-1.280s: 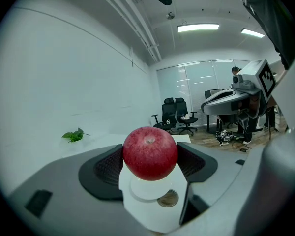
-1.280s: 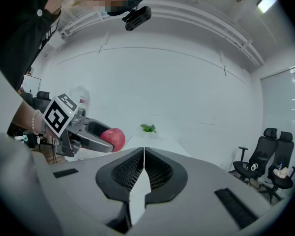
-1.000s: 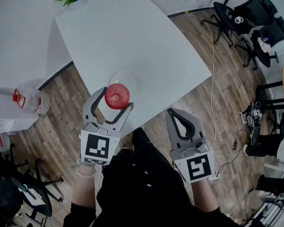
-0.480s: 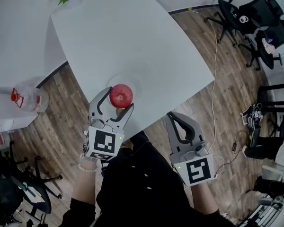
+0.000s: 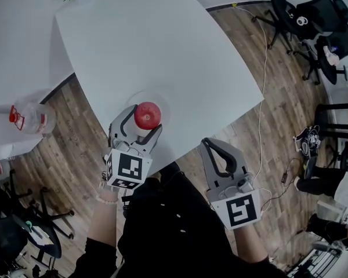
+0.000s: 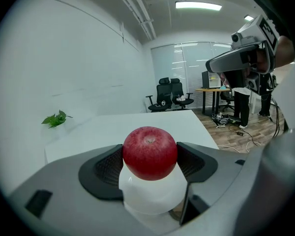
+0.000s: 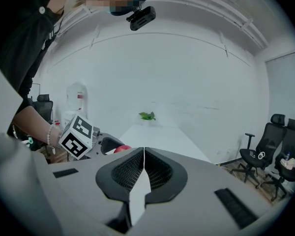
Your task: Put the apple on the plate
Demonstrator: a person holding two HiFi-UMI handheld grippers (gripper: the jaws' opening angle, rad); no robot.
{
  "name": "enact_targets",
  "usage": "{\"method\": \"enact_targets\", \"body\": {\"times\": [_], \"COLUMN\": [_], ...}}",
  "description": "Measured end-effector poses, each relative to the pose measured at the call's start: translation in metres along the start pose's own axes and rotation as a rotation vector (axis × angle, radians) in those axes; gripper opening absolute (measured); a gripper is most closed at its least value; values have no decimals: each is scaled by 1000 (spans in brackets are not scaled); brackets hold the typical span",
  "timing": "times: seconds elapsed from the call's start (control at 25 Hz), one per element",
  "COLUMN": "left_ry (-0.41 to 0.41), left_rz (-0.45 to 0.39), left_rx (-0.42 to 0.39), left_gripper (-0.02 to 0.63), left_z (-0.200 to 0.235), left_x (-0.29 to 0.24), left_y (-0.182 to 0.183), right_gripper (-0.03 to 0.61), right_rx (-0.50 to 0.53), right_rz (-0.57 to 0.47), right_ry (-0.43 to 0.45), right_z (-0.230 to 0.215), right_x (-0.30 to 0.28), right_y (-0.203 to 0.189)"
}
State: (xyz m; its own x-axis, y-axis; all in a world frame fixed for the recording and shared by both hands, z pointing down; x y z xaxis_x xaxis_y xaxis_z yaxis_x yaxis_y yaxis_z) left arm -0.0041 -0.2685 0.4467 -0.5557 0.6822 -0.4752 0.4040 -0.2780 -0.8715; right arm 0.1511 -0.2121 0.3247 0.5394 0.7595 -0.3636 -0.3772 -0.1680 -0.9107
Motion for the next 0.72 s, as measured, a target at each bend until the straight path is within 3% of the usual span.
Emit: {"method": "enact_targets", "body": {"times": [0.72], "left_ry": [-12], "left_rz": [86], "left_rx": [41], "left_gripper": [354], "left_z": [2], "left_x": [-38], "left_y": [-37], "right_gripper": [43], "right_rx": [2], "right_rz": [49], "right_ry": [41], "right_z": [-11], "right_x": [-13], "right_y": [-14]}}
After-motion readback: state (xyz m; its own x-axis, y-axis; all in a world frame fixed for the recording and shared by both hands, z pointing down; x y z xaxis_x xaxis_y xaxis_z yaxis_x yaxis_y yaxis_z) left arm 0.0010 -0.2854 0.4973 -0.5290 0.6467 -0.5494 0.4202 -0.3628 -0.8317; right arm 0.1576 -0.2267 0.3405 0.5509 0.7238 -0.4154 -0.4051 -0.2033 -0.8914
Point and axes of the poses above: the fingertips, and each gripper's own axes: x backward along the fingers, z to its left, y out of its top, the point moved 5 cm from there along x, backward along the fingers, and after that the axes turned 4 degrees about x, right-handed, at the moved point
